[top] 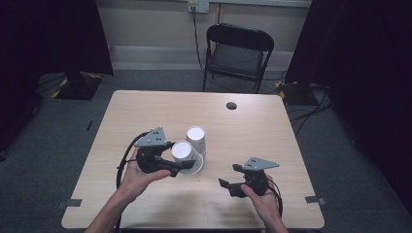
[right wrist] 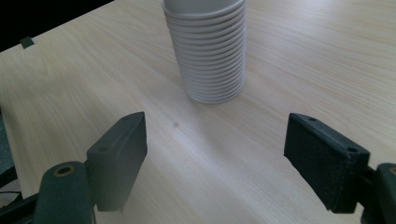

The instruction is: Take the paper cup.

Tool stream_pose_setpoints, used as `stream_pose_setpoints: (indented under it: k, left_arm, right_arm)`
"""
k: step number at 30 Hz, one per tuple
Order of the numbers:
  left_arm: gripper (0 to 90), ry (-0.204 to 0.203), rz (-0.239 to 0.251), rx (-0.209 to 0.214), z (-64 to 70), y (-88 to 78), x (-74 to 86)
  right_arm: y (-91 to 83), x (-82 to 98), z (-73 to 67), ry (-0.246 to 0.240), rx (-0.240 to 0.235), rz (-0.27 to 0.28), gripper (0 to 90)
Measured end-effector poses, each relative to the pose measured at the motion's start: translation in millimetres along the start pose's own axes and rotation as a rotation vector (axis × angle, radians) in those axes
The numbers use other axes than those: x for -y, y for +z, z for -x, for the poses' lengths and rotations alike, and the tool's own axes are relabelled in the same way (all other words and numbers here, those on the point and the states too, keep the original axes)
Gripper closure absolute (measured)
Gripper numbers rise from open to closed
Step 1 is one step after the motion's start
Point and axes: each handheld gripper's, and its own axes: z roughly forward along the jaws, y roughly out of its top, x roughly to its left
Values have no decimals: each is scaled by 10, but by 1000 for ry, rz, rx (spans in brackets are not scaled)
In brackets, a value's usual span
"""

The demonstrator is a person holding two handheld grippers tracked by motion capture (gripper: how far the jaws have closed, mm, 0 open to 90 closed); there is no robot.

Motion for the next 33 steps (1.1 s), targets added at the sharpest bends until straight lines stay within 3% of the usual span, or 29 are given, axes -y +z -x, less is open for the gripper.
stream_pose_setpoints:
  k: [6,14,33]
  left_arm:
    - [314,29,-49,46,111,204,27]
    - [313,57,-67,95,190,326,11]
    - [324,49,-149,110,189,484,203]
  right_arm:
    - [14,-66,-21,11,-25,32,214]
    - [-3,-152,-74,-7,-44,64,216]
    - [-166,-331,-73,-28,-44,123,219]
